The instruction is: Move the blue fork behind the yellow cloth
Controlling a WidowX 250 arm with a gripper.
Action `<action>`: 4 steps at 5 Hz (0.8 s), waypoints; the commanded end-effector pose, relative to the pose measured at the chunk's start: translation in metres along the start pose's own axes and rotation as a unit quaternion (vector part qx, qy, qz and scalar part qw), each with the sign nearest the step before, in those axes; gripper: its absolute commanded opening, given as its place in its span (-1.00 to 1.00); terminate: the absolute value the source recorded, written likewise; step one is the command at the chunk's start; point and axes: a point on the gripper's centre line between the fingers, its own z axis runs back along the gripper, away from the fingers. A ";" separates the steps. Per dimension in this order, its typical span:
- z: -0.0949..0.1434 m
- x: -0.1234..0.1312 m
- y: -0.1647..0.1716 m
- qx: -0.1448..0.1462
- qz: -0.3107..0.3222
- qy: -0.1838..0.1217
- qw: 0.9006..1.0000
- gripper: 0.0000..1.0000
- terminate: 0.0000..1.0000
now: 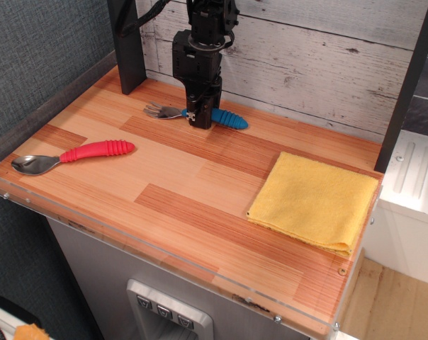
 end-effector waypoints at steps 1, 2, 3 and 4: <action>0.049 0.006 0.008 -0.033 -0.059 -0.001 0.998 -1.00 -1.00; 0.070 0.004 0.021 -0.031 -0.115 -0.001 0.993 -1.00 -1.00; 0.083 0.003 0.042 -0.011 -0.197 0.017 0.980 -1.00 -1.00; 0.085 0.002 0.060 0.004 -0.302 0.034 0.953 -1.00 -1.00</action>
